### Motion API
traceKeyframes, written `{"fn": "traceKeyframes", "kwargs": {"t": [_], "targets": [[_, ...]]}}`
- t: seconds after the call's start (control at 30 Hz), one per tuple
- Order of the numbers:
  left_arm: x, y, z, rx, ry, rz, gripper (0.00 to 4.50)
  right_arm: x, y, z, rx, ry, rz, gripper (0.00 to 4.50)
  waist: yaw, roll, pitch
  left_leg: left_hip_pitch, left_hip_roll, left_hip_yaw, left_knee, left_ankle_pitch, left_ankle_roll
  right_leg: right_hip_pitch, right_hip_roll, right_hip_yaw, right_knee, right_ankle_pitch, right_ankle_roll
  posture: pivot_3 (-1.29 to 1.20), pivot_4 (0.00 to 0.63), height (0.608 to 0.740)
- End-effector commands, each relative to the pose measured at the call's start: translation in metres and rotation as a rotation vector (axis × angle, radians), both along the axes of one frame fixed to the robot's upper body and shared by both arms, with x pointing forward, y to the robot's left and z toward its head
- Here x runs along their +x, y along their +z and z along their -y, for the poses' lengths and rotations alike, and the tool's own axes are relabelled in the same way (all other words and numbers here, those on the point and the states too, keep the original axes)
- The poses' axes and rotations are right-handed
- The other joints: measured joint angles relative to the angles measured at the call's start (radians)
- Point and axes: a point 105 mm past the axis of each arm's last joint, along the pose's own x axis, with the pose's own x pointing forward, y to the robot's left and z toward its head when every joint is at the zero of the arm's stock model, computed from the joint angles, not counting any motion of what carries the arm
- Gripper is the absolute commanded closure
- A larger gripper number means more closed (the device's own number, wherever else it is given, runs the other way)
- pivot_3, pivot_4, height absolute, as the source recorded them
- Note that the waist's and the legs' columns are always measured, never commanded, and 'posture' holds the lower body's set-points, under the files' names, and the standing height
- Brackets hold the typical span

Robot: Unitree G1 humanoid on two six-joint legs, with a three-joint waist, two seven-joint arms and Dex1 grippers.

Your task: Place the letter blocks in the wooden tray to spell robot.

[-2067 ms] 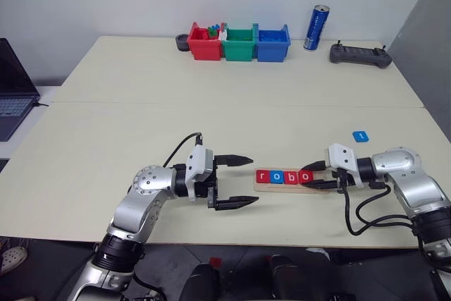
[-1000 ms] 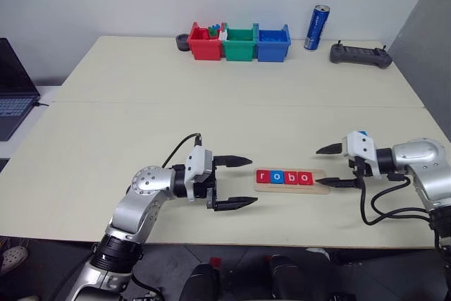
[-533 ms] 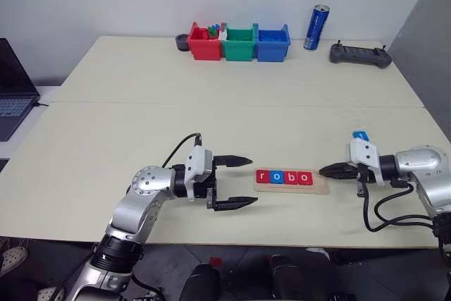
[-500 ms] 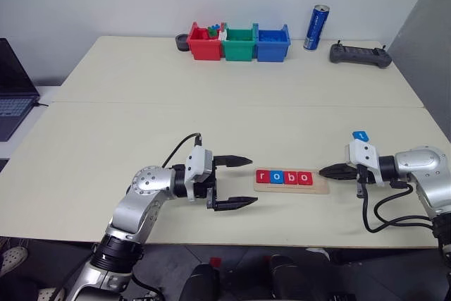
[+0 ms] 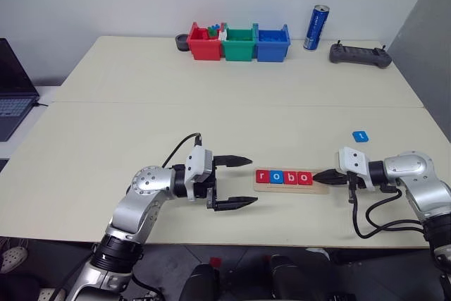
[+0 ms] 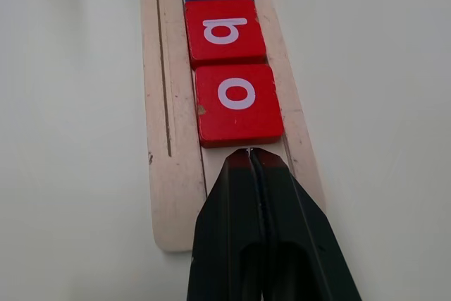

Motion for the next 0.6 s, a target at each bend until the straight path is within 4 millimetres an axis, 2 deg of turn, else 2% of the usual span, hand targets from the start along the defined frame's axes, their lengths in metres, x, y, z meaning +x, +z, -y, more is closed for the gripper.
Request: {"fn": "traceKeyframes", "kwargs": {"t": [0.03,0.33,0.6], "targets": [[-0.002,0.010,0.001,-0.016,-0.007,0.045,0.00,0.003,0.010,-0.009,0.018,0.025,0.030,4.45,0.000,0.000,0.000,0.000,0.000,0.000,0.000,0.000,0.000,0.000,0.000,0.000,0.000,0.000,0.000,0.00,0.150,0.740],[-0.002,0.008,0.001,-0.013,-0.010,0.039,0.00,0.006,0.019,-0.009,0.047,-0.003,0.036,4.45,0.000,0.000,0.000,0.000,0.000,0.000,0.000,0.000,0.000,0.000,0.000,0.000,0.000,0.000,0.000,0.00,0.150,0.740],[-0.001,0.007,0.002,-0.014,-0.016,0.039,0.00,-0.004,0.031,0.014,-0.004,-0.021,0.035,4.45,0.002,0.000,0.000,0.000,0.000,0.000,0.000,0.000,0.000,0.000,0.000,0.000,0.000,0.000,0.000,0.00,0.150,0.740]]}}
